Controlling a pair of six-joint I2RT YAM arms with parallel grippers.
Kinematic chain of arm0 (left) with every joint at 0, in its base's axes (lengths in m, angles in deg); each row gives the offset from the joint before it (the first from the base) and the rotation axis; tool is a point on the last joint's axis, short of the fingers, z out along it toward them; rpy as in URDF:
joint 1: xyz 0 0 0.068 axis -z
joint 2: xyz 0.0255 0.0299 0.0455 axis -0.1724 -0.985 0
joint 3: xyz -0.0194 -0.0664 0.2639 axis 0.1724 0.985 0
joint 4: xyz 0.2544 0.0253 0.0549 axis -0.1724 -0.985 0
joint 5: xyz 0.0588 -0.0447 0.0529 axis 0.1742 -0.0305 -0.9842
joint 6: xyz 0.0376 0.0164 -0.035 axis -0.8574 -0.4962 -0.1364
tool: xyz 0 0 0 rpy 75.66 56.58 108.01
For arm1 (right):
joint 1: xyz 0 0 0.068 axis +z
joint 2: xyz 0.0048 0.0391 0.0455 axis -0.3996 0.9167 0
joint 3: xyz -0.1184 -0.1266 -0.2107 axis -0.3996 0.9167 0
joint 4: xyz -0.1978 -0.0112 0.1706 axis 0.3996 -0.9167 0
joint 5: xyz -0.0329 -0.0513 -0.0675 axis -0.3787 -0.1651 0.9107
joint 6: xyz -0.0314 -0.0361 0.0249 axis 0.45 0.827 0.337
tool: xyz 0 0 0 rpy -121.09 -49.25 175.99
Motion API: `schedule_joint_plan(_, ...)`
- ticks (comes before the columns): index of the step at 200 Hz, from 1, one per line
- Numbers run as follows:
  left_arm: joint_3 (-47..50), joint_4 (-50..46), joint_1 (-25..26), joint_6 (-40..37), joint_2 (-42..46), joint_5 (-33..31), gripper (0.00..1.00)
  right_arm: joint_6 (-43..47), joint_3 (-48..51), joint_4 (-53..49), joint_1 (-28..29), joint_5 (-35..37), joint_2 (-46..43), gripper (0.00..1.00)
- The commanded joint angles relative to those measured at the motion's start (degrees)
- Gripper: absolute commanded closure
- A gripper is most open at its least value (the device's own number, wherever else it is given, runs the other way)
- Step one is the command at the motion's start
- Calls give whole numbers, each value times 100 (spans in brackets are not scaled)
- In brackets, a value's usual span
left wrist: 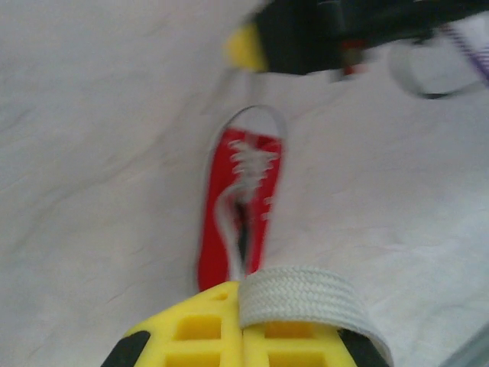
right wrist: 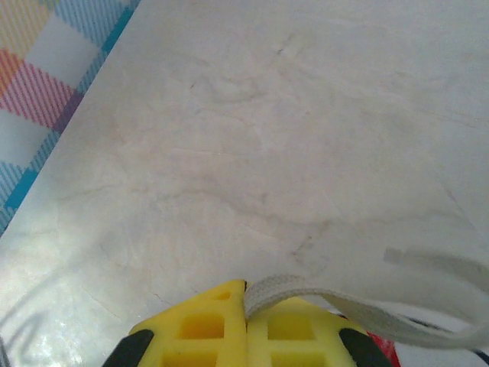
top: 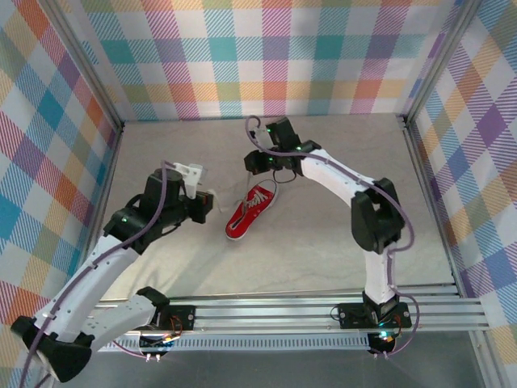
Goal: Tie the shoes
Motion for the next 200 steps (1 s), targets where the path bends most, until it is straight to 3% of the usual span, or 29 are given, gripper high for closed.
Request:
schedule_joint_plan(1, 174, 1179, 1013, 316, -415, -94, 100, 441, -840, -625, 26, -962, 617, 100)
schedule_joint_plan(30, -427, 2087, 2344, -15, -1652, -170, 100, 645, -1663, -944, 86, -1442, 1187, 100)
schedule_joint_plan(62, -1262, 2575, 3134, -333, -2985, 353, 100, 937, -2213, -1322, 123, -1740, 1592, 100)
schedule_joint_plan(114, -1593, 3048, 3438, -296, -3974, 878, 100, 1342, -2664, -1609, 184, -2182, 1874, 100)
schedule_joint_plan(200, -1177, 3113, 3437, -300, -3886, 400, 100, 1451, -3068, -1785, 290, -2233, 2126, 100)
